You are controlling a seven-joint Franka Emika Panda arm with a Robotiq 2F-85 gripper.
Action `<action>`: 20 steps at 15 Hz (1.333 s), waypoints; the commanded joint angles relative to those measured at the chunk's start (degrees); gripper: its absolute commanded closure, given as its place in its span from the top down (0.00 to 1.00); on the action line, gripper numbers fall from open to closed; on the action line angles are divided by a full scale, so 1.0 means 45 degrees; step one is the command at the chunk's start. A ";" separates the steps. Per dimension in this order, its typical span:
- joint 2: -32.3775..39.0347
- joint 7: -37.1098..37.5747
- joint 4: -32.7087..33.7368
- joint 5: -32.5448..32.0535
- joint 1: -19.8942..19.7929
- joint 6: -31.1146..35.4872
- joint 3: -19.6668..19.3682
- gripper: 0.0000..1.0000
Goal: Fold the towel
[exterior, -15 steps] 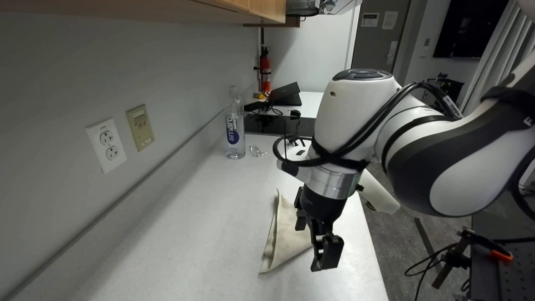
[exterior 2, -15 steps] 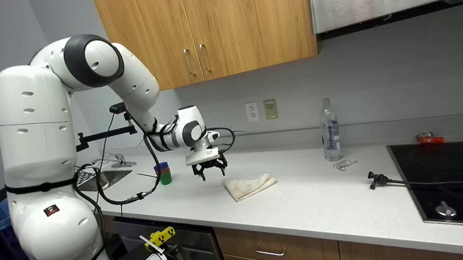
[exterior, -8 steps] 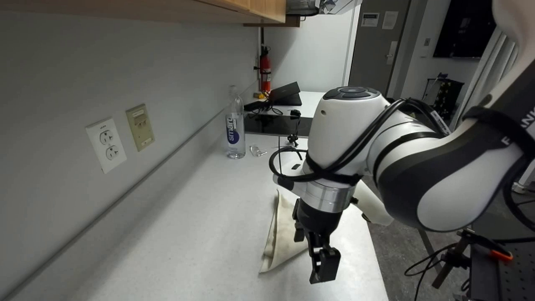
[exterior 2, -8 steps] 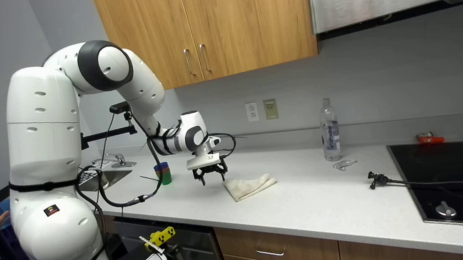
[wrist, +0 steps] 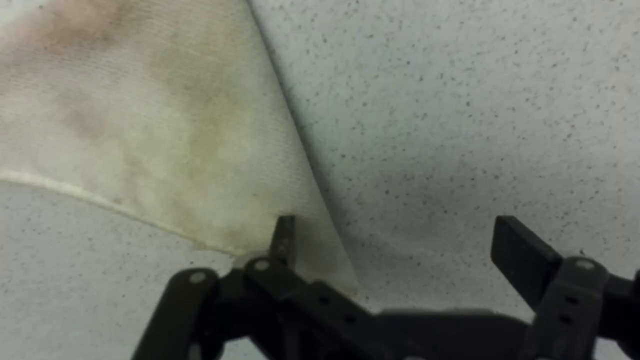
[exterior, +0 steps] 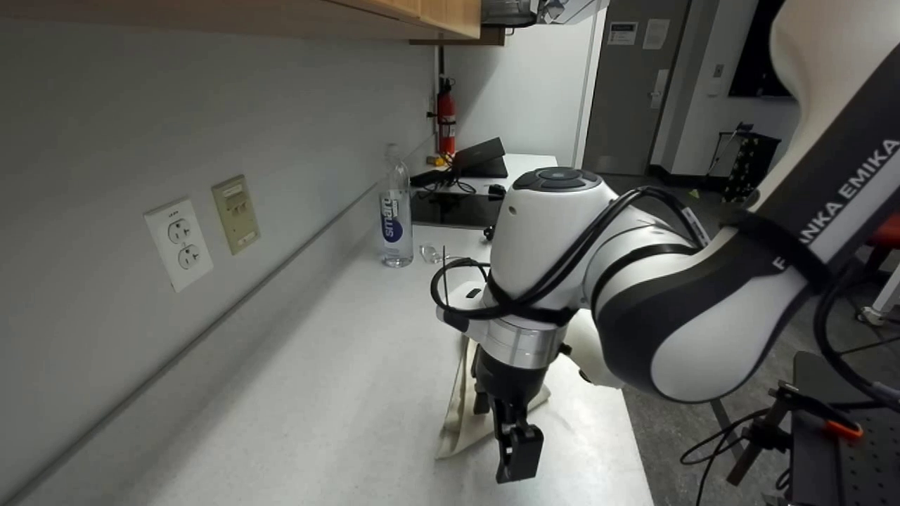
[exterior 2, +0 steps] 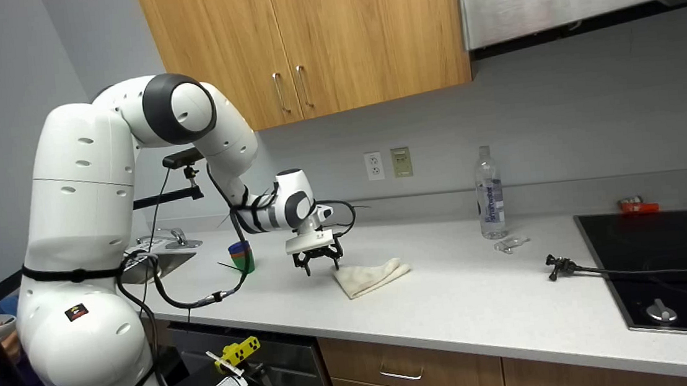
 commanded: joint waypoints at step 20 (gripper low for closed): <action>0.1845 -0.0312 0.2040 -0.0636 -0.0682 -0.0027 -0.0088 0.46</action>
